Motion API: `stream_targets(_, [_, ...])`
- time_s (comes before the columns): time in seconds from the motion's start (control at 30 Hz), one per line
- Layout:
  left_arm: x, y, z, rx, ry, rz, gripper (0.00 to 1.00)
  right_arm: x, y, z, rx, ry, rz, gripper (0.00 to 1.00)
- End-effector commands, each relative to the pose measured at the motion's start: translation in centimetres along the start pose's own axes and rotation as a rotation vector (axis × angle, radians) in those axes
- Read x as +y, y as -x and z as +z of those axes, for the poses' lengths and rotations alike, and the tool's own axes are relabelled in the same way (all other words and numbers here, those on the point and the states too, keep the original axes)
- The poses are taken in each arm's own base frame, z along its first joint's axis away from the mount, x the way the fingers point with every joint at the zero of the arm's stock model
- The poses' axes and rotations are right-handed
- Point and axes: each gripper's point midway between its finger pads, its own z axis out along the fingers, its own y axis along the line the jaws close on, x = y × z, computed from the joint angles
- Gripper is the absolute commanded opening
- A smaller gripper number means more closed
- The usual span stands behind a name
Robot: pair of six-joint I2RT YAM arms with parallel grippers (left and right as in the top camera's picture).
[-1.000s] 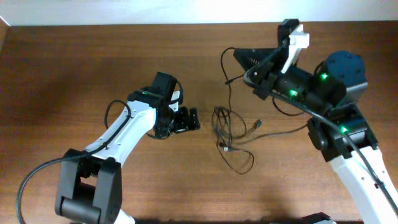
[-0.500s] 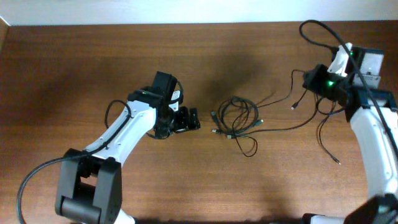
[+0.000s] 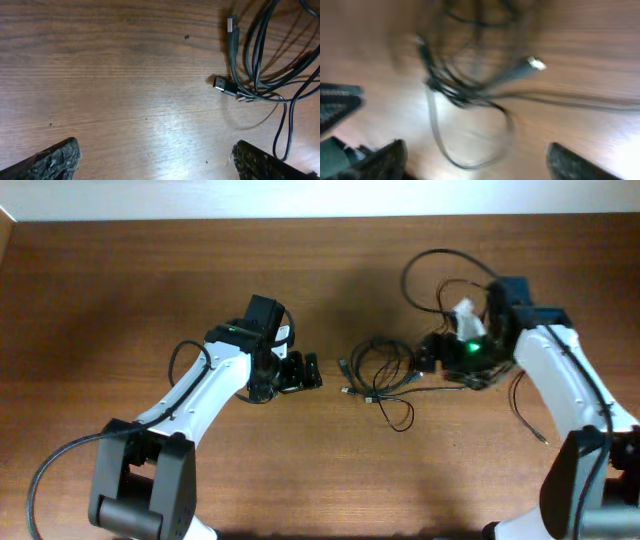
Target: Untangle cables
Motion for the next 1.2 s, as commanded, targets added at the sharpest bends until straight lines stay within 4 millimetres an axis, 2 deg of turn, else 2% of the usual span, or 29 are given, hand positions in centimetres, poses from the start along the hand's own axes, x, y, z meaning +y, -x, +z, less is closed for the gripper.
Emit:
stream_targets(0.0, [-0.1,-0.1,-0.2,-0.003,-0.002,-0.003,0.99,4.0,0.2,1.8,0.004,0.088,-0.037,0.74])
stream_targets(0.07, [-0.1,-0.1,-0.2,-0.003,-0.002,-0.003,0.99,4.6,0.6,3.3,-0.005,0.053,0.004,0.69])
stream_targets(0.1, [-0.1,-0.1,-0.2,-0.003,-0.002,-0.003,0.99,4.2,1.1,5.1,-0.017,-0.019,0.058,0.6])
stream_targets(0.17, [-0.1,-0.1,-0.2,-0.003,-0.002,-0.003,0.99,3.8,1.3,7.4,-0.004,-0.049,0.1,0.56])
stream_targets(0.2, [-0.1,-0.1,-0.2,-0.003,-0.002,-0.003,0.99,3.2,1.5,9.1,0.013,-0.055,0.142,0.52])
stream_targets(0.27, [-0.1,-0.1,-0.2,-0.003,-0.002,-0.003,0.99,2.5,1.8,10.8,0.028,-0.05,0.154,0.47])
stream_targets(0.3, [-0.1,-0.1,-0.2,-0.003,-0.002,-0.003,0.99,2.2,1.7,11.4,0.037,-0.052,0.159,0.31])
stream_targets(0.33, [-0.1,-0.1,-0.2,-0.003,-0.002,-0.003,0.99,2.4,1.5,11.6,0.051,-0.034,0.162,0.04])
stream_targets(0.4, [-0.1,-0.1,-0.2,-0.003,-0.002,-0.003,0.99,7.3,1.2,10.2,0.094,0.213,0.052,0.04])
stream_targets(0.43, [-0.1,-0.1,-0.2,-0.003,-0.002,-0.003,0.99,11.6,1.2,7.5,0.1,0.411,-0.044,0.04])
stream_targets(0.47, [-0.1,-0.1,-0.2,-0.003,-0.002,-0.003,0.99,13.8,1.2,5.3,0.091,0.492,-0.087,0.04])
stream_targets(0.5, [-0.1,-0.1,-0.2,-0.003,-0.002,-0.003,0.99,16.3,1.0,2.2,0.059,0.566,-0.152,0.04])
stream_targets(0.57, [-0.1,-0.1,-0.2,-0.003,-0.002,-0.003,0.99,18.3,0.6,-1.6,-0.035,0.573,-0.239,0.04])
stream_targets(0.6, [-0.1,-0.1,-0.2,-0.003,-0.002,-0.003,0.99,18.4,0.6,-3.3,-0.111,0.518,-0.281,0.04])
stream_targets(0.63, [-0.1,-0.1,-0.2,-0.003,-0.002,-0.003,0.99,17.5,0.5,-4.5,-0.176,0.415,-0.264,0.04])
stream_targets(0.7, [-0.1,-0.1,-0.2,-0.003,-0.002,-0.002,0.99,17.5,-0.5,-5.5,-0.18,0.395,-0.256,0.04])
stream_targets(0.8, [-0.1,0.1,-0.2,-0.01,-0.004,-0.001,0.99,17.0,-1.6,-5.2,-0.125,0.388,-0.217,0.04])
stream_targets(0.87, [-1.2,2.6,-0.4,-0.111,-0.041,0.036,0.99,16.6,-2.2,-5.0,-0.107,0.376,-0.234,0.04])
stream_targets(0.9, [-1.7,2.3,-0.4,-0.094,-0.074,0.038,0.99,16.2,-1.9,-4.9,-0.128,0.347,-0.278,0.04])
stream_targets(0.97, [-4.3,0.8,-0.7,-0.029,-0.227,0.173,0.91,14.1,-1.4,-4.5,-0.142,0.245,-0.196,0.04])
stream_targets(1.0, [-5.9,-0.1,-1.2,-0.006,-0.33,0.306,0.98,13.9,-1.6,-4.5,-0.132,0.239,-0.181,0.04])
stream_targets(1.03, [-7.4,-1.3,-1.8,0.014,-0.44,0.428,1.0,13.6,-1.7,-4.4,-0.129,0.227,-0.173,0.04])
stream_targets(1.07, [-10.4,-4.0,-4.2,0.035,-0.71,0.655,0.99,12.4,-1.2,-4.1,-0.144,0.164,-0.1,0.04])
stream_targets(1.1, [-11.7,-5.3,-5.8,0.03,-0.853,0.732,0.99,11.7,-0.8,-4.0,-0.161,0.121,-0.068,0.04])
stream_targets(1.13, [-12.5,-6.0,-7.0,0.024,-0.949,0.757,0.99,10.1,-0.1,-3.8,-0.194,0.038,-0.017,0.04])
stream_targets(1.17, [-12.9,-6.2,-7.7,0.024,-1.0,0.751,0.99,9.7,0.1,-3.3,-0.187,0.03,0.027,0.04])
